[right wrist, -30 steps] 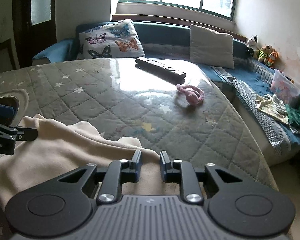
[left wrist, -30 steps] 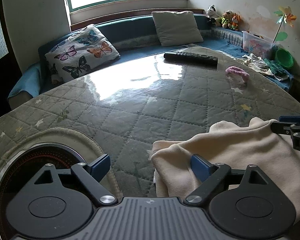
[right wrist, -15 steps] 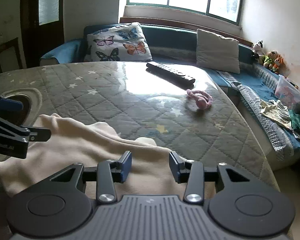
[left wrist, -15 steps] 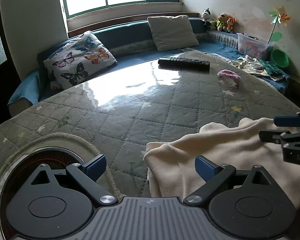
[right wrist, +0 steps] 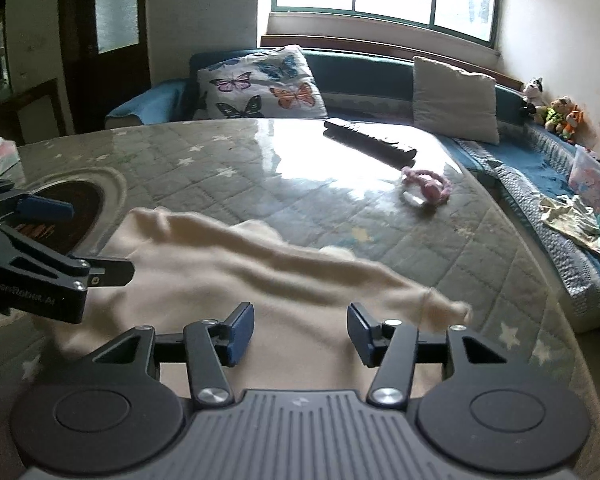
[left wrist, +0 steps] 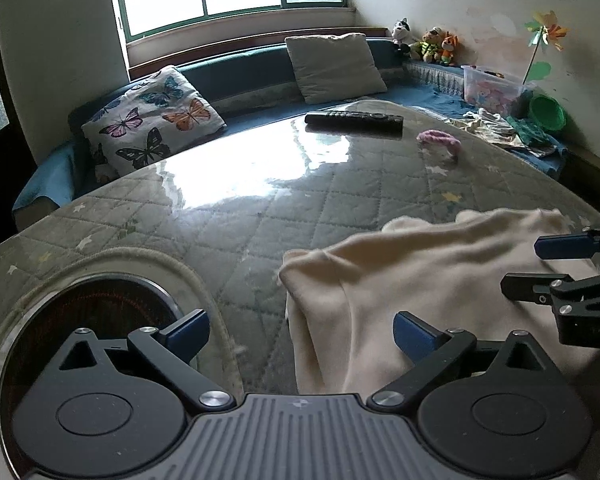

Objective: Fold clothes

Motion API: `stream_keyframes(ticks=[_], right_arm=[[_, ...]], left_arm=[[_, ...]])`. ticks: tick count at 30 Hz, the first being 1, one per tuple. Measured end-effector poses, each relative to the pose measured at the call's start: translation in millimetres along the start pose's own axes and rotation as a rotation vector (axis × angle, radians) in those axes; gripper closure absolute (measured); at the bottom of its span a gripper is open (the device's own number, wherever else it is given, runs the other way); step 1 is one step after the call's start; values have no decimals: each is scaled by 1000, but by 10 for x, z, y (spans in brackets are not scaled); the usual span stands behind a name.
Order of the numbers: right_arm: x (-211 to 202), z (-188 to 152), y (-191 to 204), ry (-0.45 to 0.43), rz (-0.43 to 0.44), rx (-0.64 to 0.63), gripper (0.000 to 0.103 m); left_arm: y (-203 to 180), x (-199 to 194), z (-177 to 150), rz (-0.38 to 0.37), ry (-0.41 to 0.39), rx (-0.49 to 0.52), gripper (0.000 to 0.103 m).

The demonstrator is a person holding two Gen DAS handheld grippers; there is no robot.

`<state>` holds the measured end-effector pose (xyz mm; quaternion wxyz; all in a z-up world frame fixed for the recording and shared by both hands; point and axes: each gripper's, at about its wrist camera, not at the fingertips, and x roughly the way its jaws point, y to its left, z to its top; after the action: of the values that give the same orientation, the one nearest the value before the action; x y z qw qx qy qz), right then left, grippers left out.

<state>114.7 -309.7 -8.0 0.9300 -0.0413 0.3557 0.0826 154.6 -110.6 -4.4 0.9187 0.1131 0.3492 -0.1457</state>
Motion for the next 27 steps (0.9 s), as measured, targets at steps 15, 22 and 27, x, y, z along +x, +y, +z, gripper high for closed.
stream_keyframes(ticks=[15,22,27], right_arm=[[-334,-419,345,-28,70,-86,44],[-518,-411,199,-72,65,-37,42],[-451,-491,-15,-39,9,19,40]], left_arm=[[47,-160,-360,12,-1,10,0],[119,-275,-285,2,-30,-44,0],[107,-207,-253,13,-17,-47,0]])
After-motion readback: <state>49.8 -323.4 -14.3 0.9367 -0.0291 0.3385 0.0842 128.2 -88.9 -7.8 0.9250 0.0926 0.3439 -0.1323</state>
